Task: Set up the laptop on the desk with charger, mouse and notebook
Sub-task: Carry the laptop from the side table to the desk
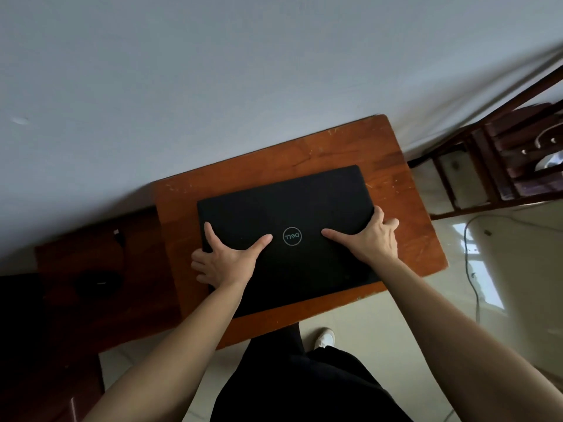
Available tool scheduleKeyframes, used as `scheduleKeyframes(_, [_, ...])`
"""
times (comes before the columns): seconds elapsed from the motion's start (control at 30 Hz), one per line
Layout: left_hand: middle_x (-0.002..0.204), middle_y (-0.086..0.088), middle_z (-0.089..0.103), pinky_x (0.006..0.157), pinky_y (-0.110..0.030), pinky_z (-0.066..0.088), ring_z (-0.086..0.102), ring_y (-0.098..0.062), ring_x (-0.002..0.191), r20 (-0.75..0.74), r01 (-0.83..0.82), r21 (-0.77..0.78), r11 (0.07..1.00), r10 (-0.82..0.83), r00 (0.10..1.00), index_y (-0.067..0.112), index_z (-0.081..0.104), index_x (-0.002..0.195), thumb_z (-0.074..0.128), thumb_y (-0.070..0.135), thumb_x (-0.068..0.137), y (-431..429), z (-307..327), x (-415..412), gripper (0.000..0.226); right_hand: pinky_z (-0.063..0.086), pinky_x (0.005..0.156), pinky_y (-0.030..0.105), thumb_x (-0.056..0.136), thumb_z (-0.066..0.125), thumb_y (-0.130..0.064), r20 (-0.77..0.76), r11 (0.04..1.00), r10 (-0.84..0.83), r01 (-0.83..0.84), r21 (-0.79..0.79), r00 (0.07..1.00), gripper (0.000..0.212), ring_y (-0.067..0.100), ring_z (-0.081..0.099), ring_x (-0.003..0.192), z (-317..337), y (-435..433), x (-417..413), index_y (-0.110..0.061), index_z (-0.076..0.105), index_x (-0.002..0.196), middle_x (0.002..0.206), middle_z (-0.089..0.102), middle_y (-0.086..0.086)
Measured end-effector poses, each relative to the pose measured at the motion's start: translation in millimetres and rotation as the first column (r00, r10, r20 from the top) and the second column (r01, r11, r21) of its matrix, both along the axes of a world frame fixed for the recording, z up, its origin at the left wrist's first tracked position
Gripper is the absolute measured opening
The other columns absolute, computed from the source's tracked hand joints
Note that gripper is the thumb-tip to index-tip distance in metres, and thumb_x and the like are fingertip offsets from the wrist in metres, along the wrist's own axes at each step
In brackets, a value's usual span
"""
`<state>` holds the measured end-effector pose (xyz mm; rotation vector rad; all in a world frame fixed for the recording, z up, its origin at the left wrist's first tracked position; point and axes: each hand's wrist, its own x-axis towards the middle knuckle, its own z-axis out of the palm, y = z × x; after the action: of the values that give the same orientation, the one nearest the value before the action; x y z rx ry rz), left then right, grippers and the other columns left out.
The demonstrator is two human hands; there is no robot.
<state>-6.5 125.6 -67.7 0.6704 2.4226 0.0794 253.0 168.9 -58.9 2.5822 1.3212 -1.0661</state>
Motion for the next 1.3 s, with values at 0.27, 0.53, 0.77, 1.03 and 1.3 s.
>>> scheduleKeyframes(0.27, [0.141, -0.022, 0.036, 0.104, -0.053, 0.032, 0.037, -0.037, 0.125, -0.027, 0.263, 0.124, 0.957, -0.262, 0.965, 0.042, 0.016, 0.150, 0.051, 0.103, 0.034, 10.1, 14.8, 56.3, 0.136, 0.054, 0.090, 0.048, 0.029, 0.051, -0.107, 0.124, 0.964, -0.200, 0.173, 0.202, 0.972, 0.139, 0.034, 0.056, 0.118, 17.1, -62.3, 55.3, -0.030, 0.023, 0.141, 0.129, 0.038, 0.006])
scheduleKeyframes(0.53, [0.135, -0.022, 0.040, 0.101, -0.052, 0.037, 0.041, -0.038, 0.120, -0.040, 0.594, 0.230, 0.771, -0.602, 0.797, 0.044, 0.015, 0.149, 0.049, 0.104, 0.034, 17.2, 56.6, 208.4, 0.134, 0.053, 0.082, 0.041, 0.031, 0.057, -0.104, 0.098, 0.796, -0.539, 0.468, 0.384, 0.837, 0.131, 0.031, 0.061, 0.102, 58.6, -147.8, 183.5, -0.024, 0.033, 0.132, 0.108, 0.033, -0.003])
scheduleKeyframes(0.77, [0.129, -0.021, 0.043, 0.100, -0.052, 0.039, 0.042, -0.038, 0.116, -0.131, 0.774, 0.325, 0.544, -0.784, 0.606, 0.045, 0.014, 0.146, 0.047, 0.105, 0.031, -14.0, 94.3, 382.5, 0.134, 0.048, 0.103, 0.048, 0.031, 0.060, -0.102, -0.040, 0.610, -0.716, 0.653, 0.450, 0.697, 0.144, 0.035, 0.051, 0.123, 74.3, -239.4, 315.9, -0.017, 0.027, 0.142, 0.130, 0.048, 0.015])
scheduleKeyframes(1.03, [0.123, -0.021, 0.044, 0.095, -0.049, 0.042, 0.044, -0.037, 0.108, -0.204, 0.855, 0.394, 0.337, -0.875, 0.439, 0.042, 0.017, 0.149, 0.052, 0.102, 0.037, -68.0, 128.7, 562.0, 0.132, 0.037, 0.111, 0.048, 0.033, 0.037, -0.111, 0.025, 0.575, -0.773, 0.685, 0.448, 0.633, 0.143, 0.037, 0.045, 0.125, 90.9, -321.9, 460.5, -0.047, 0.001, 0.155, 0.134, 0.041, 0.019])
scheduleKeyframes(1.3, [0.121, -0.017, 0.044, 0.095, -0.046, 0.043, 0.044, -0.033, 0.108, -0.235, 0.875, 0.432, 0.220, -0.909, 0.345, 0.042, 0.021, 0.149, 0.049, 0.103, 0.036, -62.9, 135.9, 716.8, 0.132, 0.036, 0.110, 0.050, 0.038, 0.038, -0.111, 0.018, 0.470, -0.847, 0.732, 0.493, 0.532, 0.136, 0.039, 0.043, 0.127, 88.0, -332.0, 589.1, -0.049, 0.004, 0.154, 0.138, 0.037, 0.020])
